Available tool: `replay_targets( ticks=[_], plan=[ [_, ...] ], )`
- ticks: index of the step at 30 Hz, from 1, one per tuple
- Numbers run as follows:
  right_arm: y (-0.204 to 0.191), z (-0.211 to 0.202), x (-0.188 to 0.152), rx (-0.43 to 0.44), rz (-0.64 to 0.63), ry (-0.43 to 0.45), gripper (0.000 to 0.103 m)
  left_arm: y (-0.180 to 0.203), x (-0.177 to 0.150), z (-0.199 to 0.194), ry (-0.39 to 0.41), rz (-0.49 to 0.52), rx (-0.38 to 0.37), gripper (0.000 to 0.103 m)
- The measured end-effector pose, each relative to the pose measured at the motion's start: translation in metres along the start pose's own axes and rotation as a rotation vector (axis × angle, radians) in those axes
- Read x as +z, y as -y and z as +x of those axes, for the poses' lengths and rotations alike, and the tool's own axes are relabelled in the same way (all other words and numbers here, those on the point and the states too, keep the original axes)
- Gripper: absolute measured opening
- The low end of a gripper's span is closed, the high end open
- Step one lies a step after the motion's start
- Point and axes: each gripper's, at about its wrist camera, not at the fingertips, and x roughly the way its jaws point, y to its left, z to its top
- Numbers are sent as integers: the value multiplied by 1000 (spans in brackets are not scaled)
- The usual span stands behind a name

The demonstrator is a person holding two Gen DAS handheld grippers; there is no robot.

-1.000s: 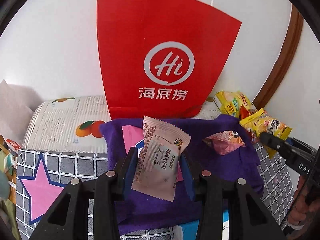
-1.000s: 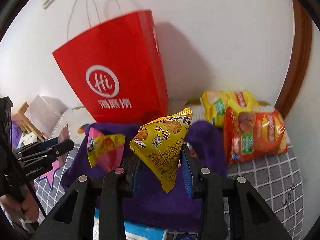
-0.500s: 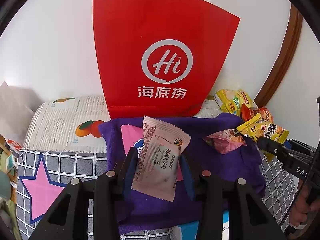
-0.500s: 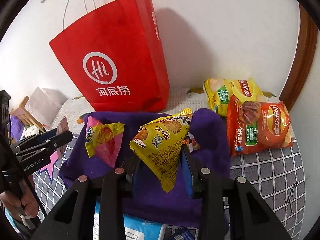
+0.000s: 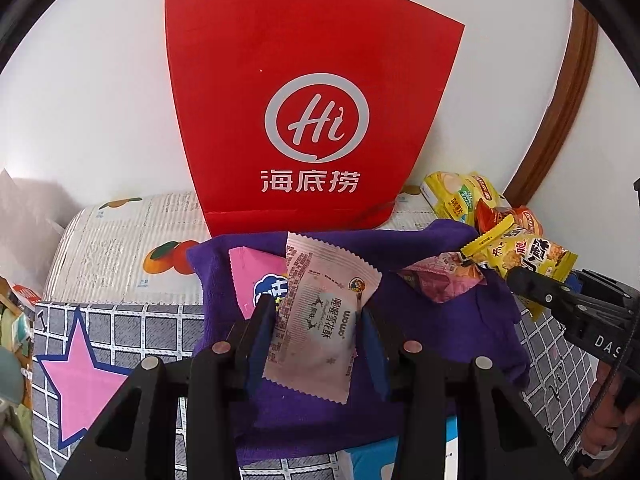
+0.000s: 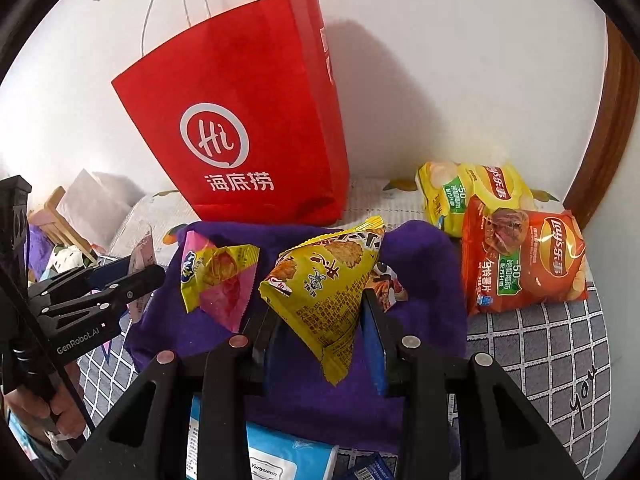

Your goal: Organize snacks

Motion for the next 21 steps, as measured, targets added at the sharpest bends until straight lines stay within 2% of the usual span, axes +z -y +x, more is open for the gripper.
replay_targets(
  ticks=[21],
  plan=[
    [-3, 13, -3, -29, -31, -40, 36, -6, 1, -1, 2, -15, 1, 41]
  ],
)
